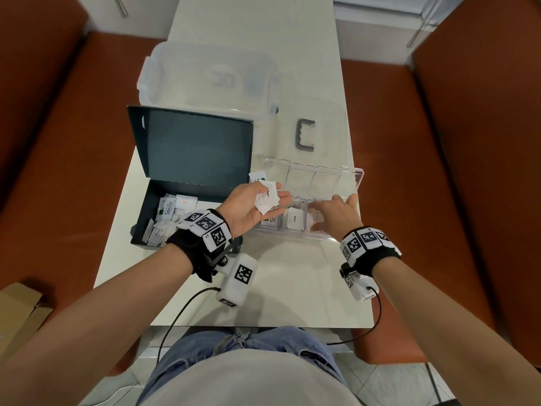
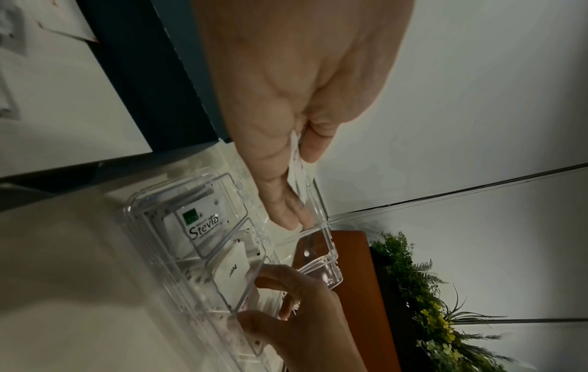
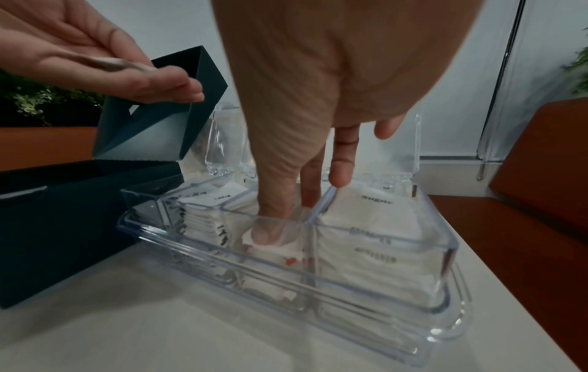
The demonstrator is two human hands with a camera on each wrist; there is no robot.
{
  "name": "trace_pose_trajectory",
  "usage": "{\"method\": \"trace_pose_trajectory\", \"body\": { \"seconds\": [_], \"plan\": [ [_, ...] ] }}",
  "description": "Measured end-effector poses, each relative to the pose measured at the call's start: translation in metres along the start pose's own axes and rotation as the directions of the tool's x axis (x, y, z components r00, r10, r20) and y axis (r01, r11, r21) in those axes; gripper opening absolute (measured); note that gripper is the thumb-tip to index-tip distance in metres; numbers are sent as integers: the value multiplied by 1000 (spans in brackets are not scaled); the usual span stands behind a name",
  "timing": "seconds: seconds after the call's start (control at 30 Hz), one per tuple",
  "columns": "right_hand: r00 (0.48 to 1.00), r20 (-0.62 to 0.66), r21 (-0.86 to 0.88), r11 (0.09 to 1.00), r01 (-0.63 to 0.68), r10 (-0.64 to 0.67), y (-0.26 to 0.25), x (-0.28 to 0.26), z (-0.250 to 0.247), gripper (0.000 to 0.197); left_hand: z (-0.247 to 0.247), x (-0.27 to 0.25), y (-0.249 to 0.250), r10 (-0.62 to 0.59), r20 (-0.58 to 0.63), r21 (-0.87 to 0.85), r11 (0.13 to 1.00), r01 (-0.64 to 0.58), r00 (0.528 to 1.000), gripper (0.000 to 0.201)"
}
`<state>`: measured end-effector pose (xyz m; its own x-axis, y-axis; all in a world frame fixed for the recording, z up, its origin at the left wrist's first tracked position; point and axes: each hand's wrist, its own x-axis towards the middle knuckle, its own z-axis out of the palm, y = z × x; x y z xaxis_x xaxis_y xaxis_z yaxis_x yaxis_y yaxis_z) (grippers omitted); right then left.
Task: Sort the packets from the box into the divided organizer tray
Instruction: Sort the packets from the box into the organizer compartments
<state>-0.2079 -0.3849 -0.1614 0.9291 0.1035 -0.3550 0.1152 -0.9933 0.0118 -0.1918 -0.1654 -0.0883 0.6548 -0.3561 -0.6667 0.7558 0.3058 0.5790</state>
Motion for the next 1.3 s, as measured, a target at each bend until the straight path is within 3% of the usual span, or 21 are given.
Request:
{"method": "trace_pose_trajectory", "body": {
  "seconds": [0.3,0.57,0.77,1.2,1.3],
  "plan": [
    [999,-1,-20,999,48,-48,0,-2,-1,33,3,-1,-1,-7,-5,23,1000,8,1000,37],
    [994,75,-102,991,88,-81,-2,4,-4,4,1,0,1,-8,0,23,1000,8,1000,36],
    [988,118,-116,987,111,-98,0,5,-7,18,0,2,2,-5,2,11,1000,5,1000,34],
    [995,49,-142,986,91,-85,-7,9,1,3,0,3,1,-8,-2,-11,1000,8,1000,36],
    [996,56,-124,989,83,-76,-6,10,0,13,0,3,1,-5,-5,-3,1000,4,1000,37]
  ]
}}
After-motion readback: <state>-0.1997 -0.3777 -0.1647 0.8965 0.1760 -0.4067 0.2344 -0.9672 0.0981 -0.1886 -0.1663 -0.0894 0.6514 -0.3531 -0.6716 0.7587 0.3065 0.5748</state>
